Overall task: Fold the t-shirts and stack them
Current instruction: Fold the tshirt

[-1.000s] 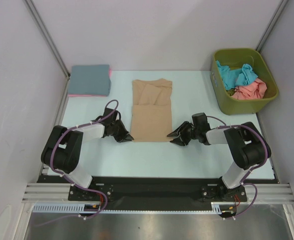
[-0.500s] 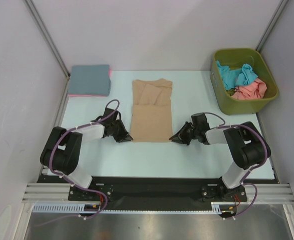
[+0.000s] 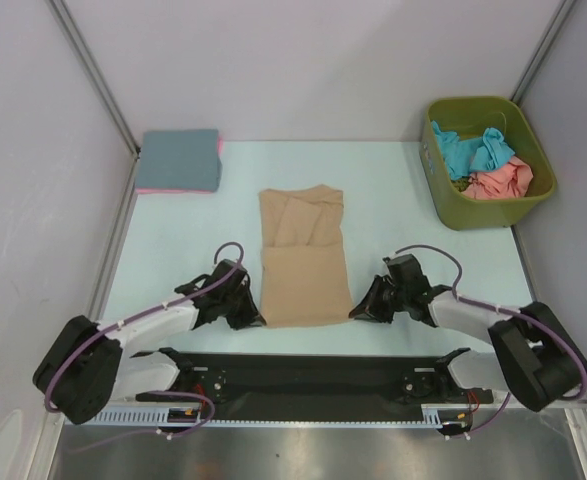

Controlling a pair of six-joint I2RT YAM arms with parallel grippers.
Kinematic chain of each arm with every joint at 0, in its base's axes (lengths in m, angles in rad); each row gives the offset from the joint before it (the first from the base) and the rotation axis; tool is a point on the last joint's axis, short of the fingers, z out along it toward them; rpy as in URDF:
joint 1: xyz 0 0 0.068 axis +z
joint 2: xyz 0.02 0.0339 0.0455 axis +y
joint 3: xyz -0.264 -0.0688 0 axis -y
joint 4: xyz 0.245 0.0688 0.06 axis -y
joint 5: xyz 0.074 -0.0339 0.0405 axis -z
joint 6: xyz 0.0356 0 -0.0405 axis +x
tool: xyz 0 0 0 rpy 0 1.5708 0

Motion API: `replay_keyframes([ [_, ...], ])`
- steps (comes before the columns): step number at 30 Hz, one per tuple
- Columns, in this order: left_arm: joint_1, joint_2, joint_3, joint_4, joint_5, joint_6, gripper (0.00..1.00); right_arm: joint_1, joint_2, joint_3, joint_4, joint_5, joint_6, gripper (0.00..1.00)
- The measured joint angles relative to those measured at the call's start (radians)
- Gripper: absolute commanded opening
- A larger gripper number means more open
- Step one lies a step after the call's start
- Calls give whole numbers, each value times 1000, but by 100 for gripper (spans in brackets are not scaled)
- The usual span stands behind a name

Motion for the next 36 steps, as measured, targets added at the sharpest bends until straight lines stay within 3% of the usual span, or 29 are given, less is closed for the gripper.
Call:
replay_keyframes([
  [11,-167,-146,-64,-105,-37,-169,0,21,-222,-79,-172,-8,-7,0],
  [17,-162,-146,75,-240,-93,-161,0,-1,-211,37,-293,-10,-66,0],
  [24,-3,-43,299,-298,-128,-50,0,-98,2,351,-357,-37,-179,0],
  [28,117,104,437,-294,-116,36,1,-137,175,528,-368,-77,-230,0],
  [36,225,407,745,-304,-92,176,1,-182,478,865,-409,-99,-289,0],
])
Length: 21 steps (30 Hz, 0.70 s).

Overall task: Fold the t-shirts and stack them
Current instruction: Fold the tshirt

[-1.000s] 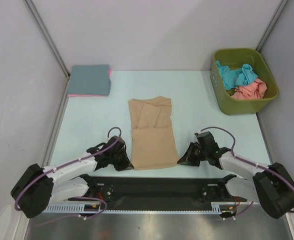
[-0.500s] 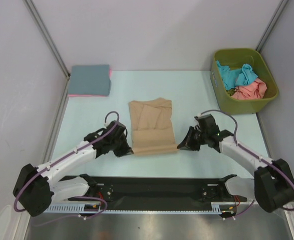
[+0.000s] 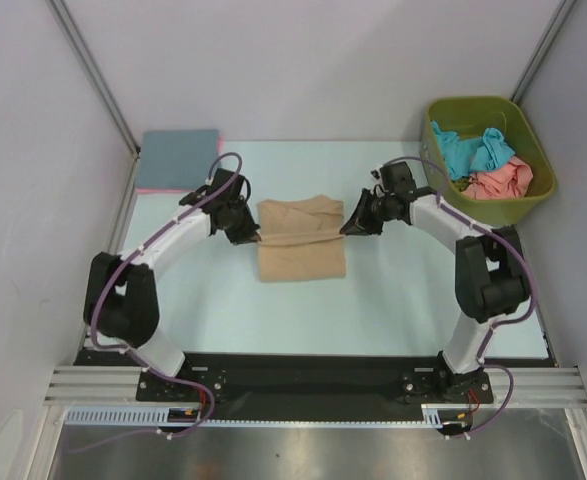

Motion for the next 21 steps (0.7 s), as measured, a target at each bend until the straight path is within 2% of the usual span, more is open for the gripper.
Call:
replay_keyframes([
  [8,60,218,237,-8,36,43,0,-40,227,276,-40,-22,-15,0],
  [21,115,418,467,-31,101,60,0,-71,401,473,-42,-72,11,0],
])
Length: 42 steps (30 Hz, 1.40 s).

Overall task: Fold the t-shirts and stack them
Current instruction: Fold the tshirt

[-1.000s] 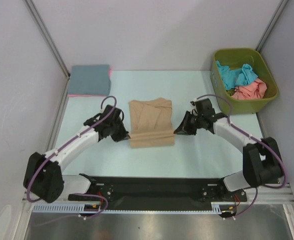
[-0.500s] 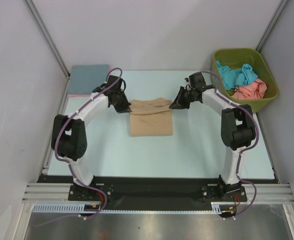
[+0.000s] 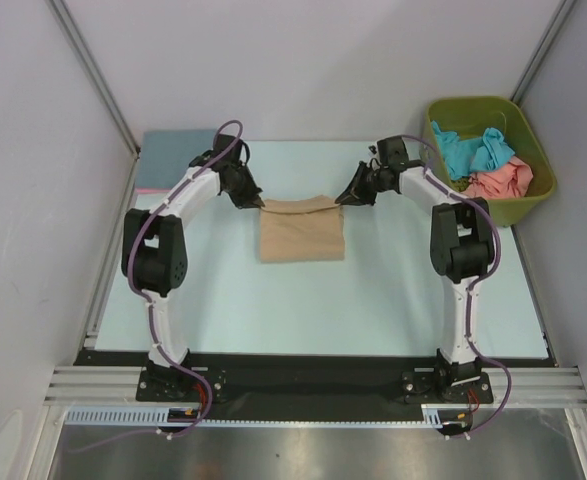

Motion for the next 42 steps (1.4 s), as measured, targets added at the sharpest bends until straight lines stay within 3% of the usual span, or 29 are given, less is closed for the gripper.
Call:
replay_keyframes([
  [22,27,177,173,-6,38,9,0,-23,124,112,28,-18,70,0],
  [29,32,202,190,-6,51,9,8,-27,154,154,27,-19,78,2],
  [35,40,219,210,-16,31,21,38,-28,192,193,23,-17,90,23],
  [36,42,224,225,-27,18,28,43,-30,198,202,19,-15,89,35],
  [37,44,228,246,-42,0,36,47,-34,208,220,8,-11,85,38],
  [42,48,212,328,-78,-82,88,54,-57,241,377,-125,52,7,60],
])
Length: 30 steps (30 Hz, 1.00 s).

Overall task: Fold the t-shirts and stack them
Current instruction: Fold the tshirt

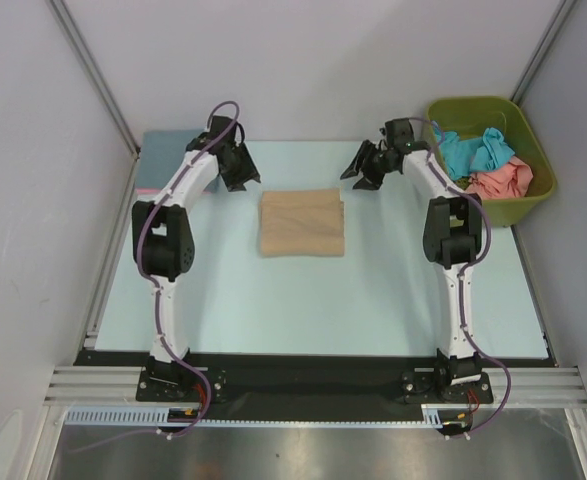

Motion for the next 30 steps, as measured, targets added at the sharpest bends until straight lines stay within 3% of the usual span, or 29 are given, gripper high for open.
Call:
replay_keyframes([
  [3,-3,-54,-8,-3,14,34,50,-12,-14,91,-74,44,-77,61],
  [4,-5,-83,-30,11,32,42,45,-16,-33,82,-72,45,-93,61],
  [8,-26,-215,-202,110,148,49,26,-13,-156,-105,-18,-18,-91,52],
  [12,-85,-264,-376,216,253,50,17,45,-197,-243,39,-141,-63,20],
  [17,-153,-261,-508,249,319,50,11,160,-190,-275,17,-265,-82,1],
  [24,-148,-273,-639,277,323,53,11,274,-172,-281,-17,-370,-124,0],
  [30,-143,-283,-727,314,306,60,9,298,-100,-309,-68,-360,-193,0],
])
